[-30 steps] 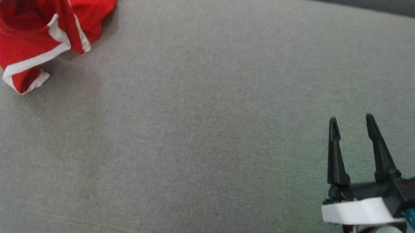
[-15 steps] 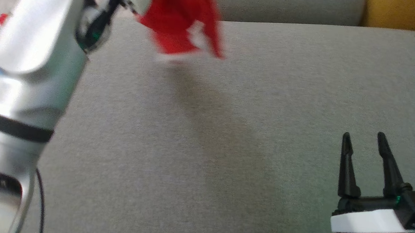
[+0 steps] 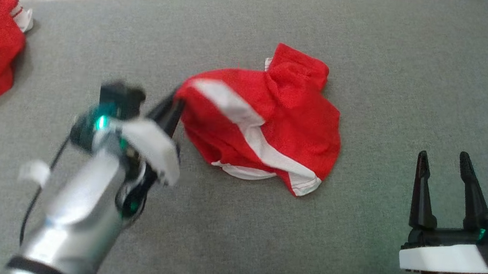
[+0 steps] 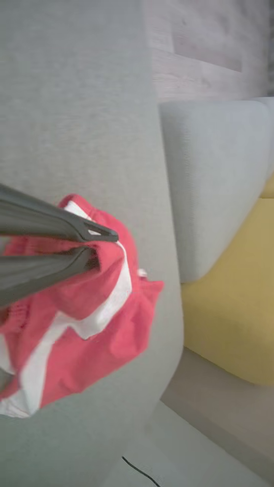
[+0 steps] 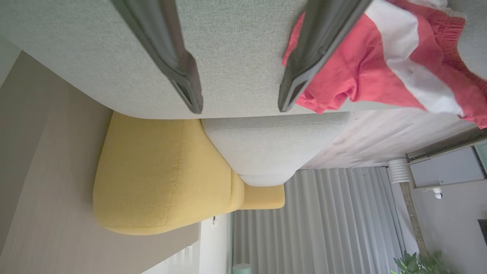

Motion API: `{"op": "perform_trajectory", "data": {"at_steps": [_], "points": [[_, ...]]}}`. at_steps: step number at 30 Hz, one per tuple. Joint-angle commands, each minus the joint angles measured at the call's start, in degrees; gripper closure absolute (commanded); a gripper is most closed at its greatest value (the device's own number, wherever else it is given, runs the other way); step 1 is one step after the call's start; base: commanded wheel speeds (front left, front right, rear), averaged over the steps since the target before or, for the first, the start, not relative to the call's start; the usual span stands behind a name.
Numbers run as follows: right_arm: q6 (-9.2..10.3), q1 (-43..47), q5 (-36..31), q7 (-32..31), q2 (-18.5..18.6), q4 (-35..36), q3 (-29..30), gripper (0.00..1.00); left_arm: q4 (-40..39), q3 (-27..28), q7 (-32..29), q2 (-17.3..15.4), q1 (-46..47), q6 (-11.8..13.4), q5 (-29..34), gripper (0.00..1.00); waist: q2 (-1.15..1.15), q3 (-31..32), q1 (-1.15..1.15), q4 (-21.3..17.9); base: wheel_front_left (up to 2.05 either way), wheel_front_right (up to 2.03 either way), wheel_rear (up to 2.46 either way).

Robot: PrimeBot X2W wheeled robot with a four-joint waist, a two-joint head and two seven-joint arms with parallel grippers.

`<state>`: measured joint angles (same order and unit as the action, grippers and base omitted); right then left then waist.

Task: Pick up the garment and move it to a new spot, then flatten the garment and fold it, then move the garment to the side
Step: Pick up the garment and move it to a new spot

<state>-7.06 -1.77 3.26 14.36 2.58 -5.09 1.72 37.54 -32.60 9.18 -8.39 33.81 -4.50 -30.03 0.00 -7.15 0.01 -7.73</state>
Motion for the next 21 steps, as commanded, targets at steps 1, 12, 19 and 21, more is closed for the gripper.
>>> {"op": "perform_trajectory", "data": {"at_steps": [1, 12, 19, 21], "points": [[-0.43, -1.9, 0.6, 0.6, 0.3, 2.1, -1.3, 0.0, -1.1, 2.3, 1.3, -1.0, 2.2, 0.5, -0.7, 1.0, 0.0, -0.4, -0.01, -0.2, 0.0, 0.0, 0.0], [-0.43, -2.0, 0.2, 0.6, 0.3, 1.9, -1.1, 0.0, 8.6, 4.8, 5.5, 0.7, -4.9, 5.0, -1.1, 1.0, 0.0, -0.8, -0.01, 1.8, 0.0, 0.0, 0.0], [-0.43, -1.7, 0.0, 0.6, 0.3, 1.0, -1.8, 0.0, 7.0, 6.5, 5.8, 1.7, -5.7, 3.9, 0.2, 0.0, 0.0, -0.1, -0.01, 3.5, 0.0, 0.0, 0.0], [-0.43, -1.5, -0.1, 0.6, 0.3, 0.6, -1.7, 0.0, 5.0, 7.5, 5.8, 1.9, -6.8, 3.5, 0.7, 0.0, 0.0, 0.5, -0.01, 4.0, 0.0, 0.0, 0.0]]}}
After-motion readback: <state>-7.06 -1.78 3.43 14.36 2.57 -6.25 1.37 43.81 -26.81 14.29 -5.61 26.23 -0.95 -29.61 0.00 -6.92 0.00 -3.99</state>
